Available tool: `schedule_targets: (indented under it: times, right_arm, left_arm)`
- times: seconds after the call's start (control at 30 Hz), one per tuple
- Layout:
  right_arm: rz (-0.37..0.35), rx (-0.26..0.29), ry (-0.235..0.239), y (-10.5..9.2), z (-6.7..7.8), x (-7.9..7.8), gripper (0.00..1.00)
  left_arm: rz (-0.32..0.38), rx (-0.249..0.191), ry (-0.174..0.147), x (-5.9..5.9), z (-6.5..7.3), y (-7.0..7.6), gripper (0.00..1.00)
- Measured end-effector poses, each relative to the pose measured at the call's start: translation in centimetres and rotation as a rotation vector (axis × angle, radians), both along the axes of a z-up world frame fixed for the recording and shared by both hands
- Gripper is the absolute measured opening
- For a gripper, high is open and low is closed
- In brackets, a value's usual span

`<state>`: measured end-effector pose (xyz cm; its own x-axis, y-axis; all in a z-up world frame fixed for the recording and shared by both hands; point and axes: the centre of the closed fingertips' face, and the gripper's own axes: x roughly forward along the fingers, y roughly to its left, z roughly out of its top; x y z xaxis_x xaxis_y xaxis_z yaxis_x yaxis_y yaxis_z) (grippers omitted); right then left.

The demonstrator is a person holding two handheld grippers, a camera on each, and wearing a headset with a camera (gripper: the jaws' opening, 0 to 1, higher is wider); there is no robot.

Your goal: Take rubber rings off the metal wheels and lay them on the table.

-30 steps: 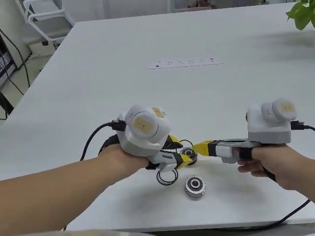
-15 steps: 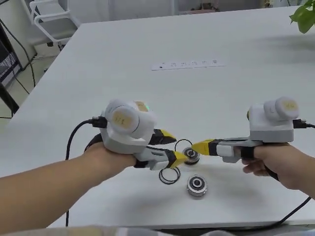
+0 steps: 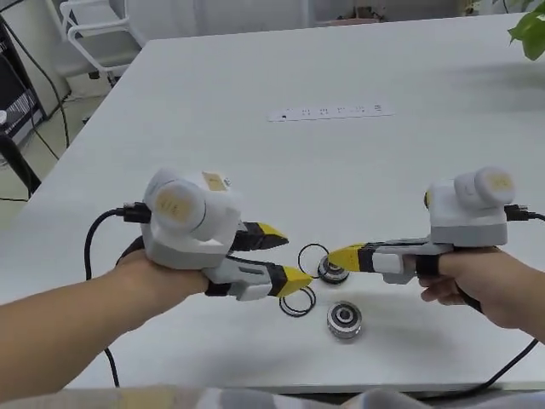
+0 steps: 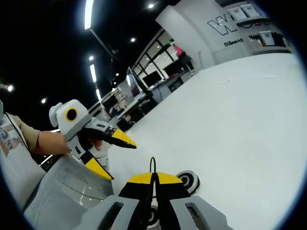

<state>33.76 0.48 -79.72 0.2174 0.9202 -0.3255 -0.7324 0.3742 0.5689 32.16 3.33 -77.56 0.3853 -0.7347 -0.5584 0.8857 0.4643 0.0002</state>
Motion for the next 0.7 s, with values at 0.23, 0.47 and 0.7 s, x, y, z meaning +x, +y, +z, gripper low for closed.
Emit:
schedule_targets:
  times: [0.23,0.47,0.7]
  right_arm:
    - [0.031,-0.004,0.021,0.8,-0.1,-0.7,0.00]
    - [0.069,-0.018,0.037,1.6,-0.5,-1.3,0.00]
    - [0.101,-0.043,0.063,2.2,-1.3,-1.9,0.00]
  left_arm:
    - [0.004,-0.003,0.012,-0.7,0.2,1.1,0.48]
    - [0.019,-0.011,0.022,-1.2,0.3,2.2,0.51]
    - [0.044,-0.015,0.029,-1.5,0.3,3.3,0.52]
